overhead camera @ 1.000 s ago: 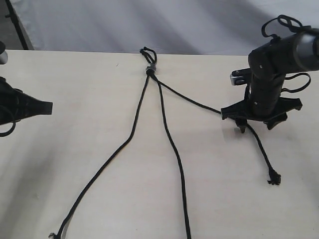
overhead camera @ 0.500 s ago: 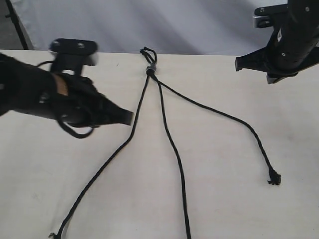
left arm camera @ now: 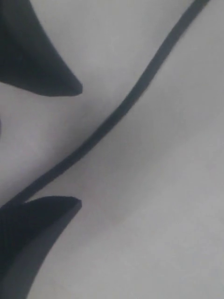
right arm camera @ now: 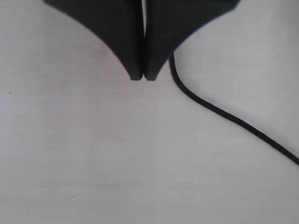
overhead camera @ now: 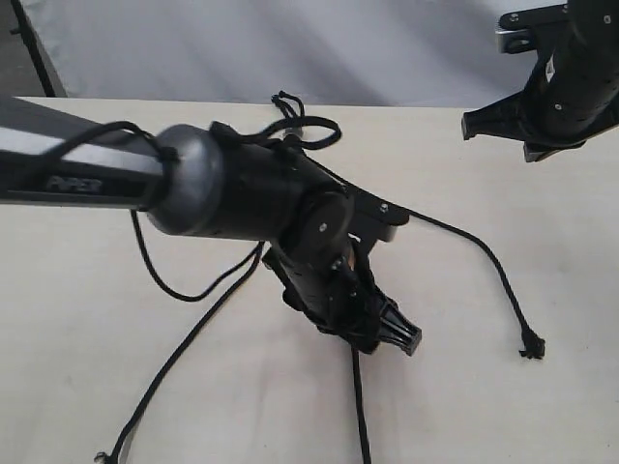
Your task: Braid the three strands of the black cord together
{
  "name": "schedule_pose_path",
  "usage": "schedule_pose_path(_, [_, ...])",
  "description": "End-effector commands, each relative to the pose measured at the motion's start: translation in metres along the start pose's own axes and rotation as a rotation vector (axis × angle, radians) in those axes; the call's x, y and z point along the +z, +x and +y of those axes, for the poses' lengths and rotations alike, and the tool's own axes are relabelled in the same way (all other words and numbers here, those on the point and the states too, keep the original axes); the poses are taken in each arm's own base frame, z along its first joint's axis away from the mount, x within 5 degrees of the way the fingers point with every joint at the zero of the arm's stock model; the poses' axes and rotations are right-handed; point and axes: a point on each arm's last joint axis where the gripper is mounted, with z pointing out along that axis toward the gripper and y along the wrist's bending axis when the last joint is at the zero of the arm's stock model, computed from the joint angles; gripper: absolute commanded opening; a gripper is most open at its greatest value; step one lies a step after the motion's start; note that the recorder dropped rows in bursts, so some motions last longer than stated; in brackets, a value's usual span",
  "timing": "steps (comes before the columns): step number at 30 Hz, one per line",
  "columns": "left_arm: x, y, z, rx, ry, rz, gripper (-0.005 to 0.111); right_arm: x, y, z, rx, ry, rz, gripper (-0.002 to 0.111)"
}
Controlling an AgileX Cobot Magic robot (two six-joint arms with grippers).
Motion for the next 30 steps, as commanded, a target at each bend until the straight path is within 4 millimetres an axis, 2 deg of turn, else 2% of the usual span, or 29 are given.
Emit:
schedule_pose_path(1, [0.019,-0.002,-0.007,-0.025,-0.010,0.074,0.059,-0.002,-0.001,-0.001,-0.015,0.001,-0.019,-0.001])
schedule_pose_path(4, [0.029,0.001,-0.005,-0.025,-0.024,0.119,0.053,-0.001,-0.001,-0.001,-0.016,-0.002,-0.025,-0.001])
schedule_pose_path(7, [0.034,0.004,-0.003,-0.011,-0.042,0.145,0.031,-0.001,-0.002,0.000,-0.016,-0.007,-0.036,-0.001])
schedule_pose_path(10, [0.035,0.006,-0.002,0.005,-0.057,0.166,0.003,-0.001,-0.003,0.000,-0.016,-0.008,-0.038,-0.001])
schedule_pose_path(14, [0.019,0.002,0.001,0.066,-0.068,0.154,0.000,-0.001,-0.003,0.000,-0.016,-0.008,-0.038,-0.001])
schedule_pose_path(17, [-0.008,-0.006,0.011,0.120,-0.133,0.111,0.000,-0.001,-0.003,0.000,-0.014,-0.008,-0.038,-0.001])
schedule_pose_path(20, [-0.045,-0.016,0.036,0.072,-0.229,0.046,0.000,0.000,-0.002,0.000,-0.014,-0.008,-0.036,-0.001])
schedule_pose_path(24, [-0.081,-0.018,0.084,-0.021,-0.342,0.044,0.000,0.001,-0.001,0.001,-0.016,-0.013,-0.042,-0.001])
schedule_pose_path(27, [-0.093,-0.010,0.124,-0.125,-0.388,0.075,0.000,0.003,-0.001,0.002,-0.021,-0.023,-0.059,-0.001])
schedule_pose_path(30, [-0.088,0.006,0.160,-0.212,-0.412,0.119,0.000,0.004,-0.001,0.002,-0.022,-0.024,-0.058,-0.001])
